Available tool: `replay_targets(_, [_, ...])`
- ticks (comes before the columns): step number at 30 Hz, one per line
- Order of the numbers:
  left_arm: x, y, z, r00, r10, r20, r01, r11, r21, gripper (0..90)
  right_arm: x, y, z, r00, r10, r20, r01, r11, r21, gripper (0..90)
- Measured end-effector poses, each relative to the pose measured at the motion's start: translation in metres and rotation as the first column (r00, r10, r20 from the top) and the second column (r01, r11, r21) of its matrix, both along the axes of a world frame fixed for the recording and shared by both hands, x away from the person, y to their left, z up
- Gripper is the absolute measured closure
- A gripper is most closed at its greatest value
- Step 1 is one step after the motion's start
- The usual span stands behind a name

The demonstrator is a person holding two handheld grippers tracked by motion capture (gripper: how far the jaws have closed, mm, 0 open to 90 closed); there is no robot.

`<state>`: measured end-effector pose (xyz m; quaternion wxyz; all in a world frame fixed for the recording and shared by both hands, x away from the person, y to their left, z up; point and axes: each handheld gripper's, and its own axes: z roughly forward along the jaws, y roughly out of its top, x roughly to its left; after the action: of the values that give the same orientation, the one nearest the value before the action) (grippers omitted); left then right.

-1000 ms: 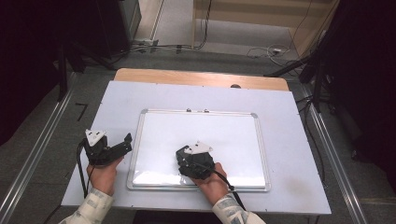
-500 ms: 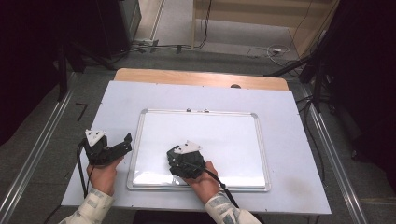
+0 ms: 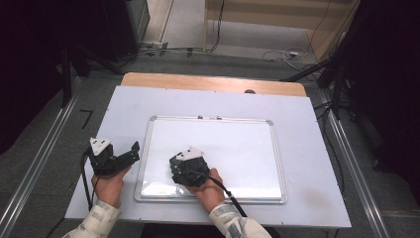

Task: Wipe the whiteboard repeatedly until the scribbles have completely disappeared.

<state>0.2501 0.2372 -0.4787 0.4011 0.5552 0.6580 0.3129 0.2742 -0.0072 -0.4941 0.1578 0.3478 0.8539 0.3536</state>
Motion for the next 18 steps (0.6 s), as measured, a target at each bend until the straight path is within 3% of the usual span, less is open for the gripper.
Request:
replay_targets(12, [-0.002,0.004,-0.001,1.0000,0.007,-0.001,-0.007,1.0000,-0.002,6.5,0.001,-0.002,0.000,0.9996,0.027,0.002,-0.027,1.000,0.003,38.7])
replay_targets(18, [-0.004,0.004,-0.001,0.9999,0.012,0.001,-0.012,0.9999,0.000,6.5,0.000,-0.015,0.000,0.9999,0.015,-0.003,-0.015,1.000,0.004,38.7])
